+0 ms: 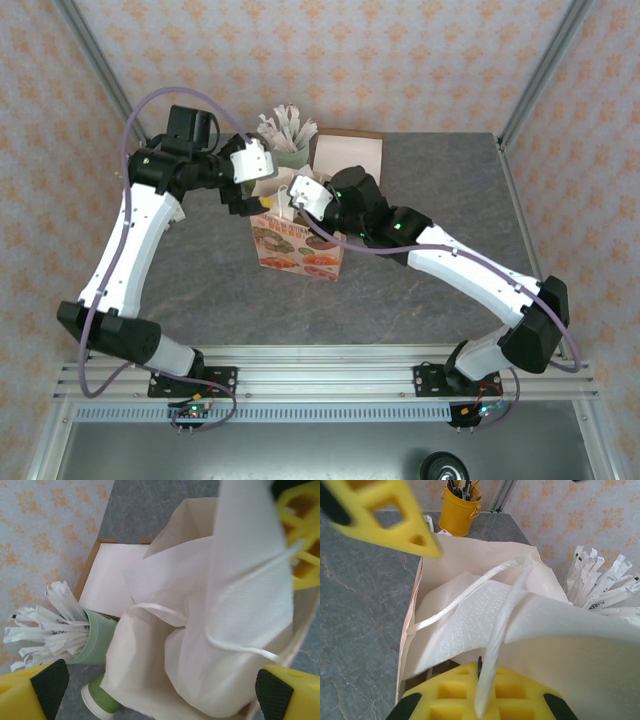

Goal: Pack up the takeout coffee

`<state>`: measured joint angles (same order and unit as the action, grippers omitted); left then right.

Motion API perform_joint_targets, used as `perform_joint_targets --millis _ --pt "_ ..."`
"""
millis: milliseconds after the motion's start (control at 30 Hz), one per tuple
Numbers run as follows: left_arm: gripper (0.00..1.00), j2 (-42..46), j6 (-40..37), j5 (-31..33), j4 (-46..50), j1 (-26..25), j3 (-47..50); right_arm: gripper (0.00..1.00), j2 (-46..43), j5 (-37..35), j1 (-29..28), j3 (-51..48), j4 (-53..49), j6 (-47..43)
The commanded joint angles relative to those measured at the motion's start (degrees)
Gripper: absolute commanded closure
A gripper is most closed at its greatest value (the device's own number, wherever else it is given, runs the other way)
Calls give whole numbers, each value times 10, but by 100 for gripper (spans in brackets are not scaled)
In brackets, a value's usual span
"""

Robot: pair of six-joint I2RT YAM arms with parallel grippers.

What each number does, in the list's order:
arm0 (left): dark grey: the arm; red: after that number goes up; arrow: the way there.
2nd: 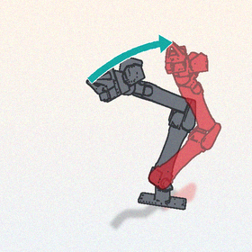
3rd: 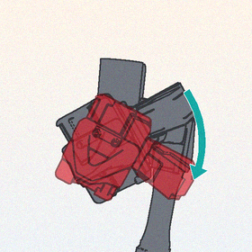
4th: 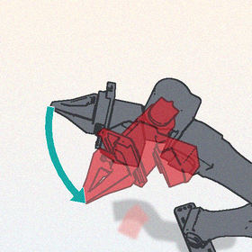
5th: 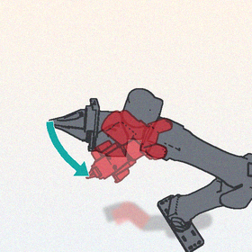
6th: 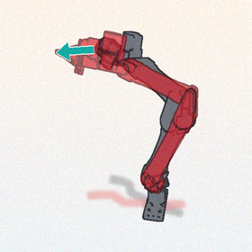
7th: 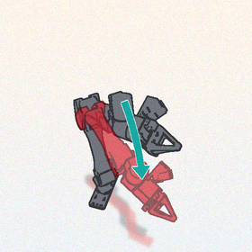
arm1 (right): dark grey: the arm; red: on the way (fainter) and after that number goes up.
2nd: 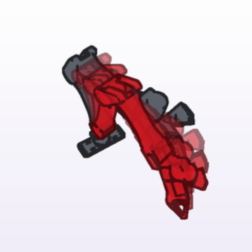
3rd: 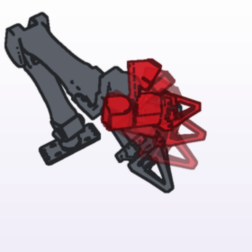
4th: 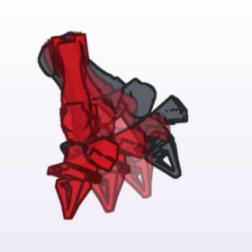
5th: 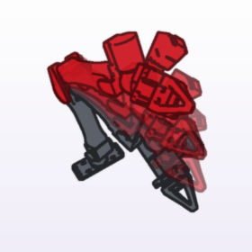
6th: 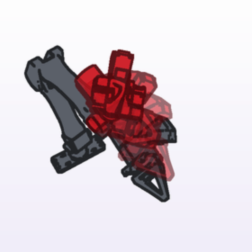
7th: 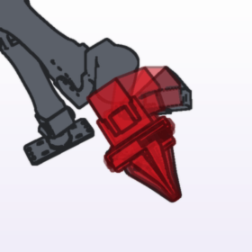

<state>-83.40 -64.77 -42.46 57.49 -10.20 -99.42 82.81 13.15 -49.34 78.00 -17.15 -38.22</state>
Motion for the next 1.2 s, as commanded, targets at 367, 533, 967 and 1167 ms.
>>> perform_joint_targets --millis 367,533,967,1167 --pt "0 118 348 102 -294 70 149 27 -65 27 0 27 -33 31" --pt "0 165 459 322 -403 91 229 9 -139 -27 22 26 -41 89" --pt "0 191 560 301 -404 102 256 32 -28 81 72 131 -94 241" --pt "0 203 556 315 -413 102 272 50 47 208 72 178 -185 222"
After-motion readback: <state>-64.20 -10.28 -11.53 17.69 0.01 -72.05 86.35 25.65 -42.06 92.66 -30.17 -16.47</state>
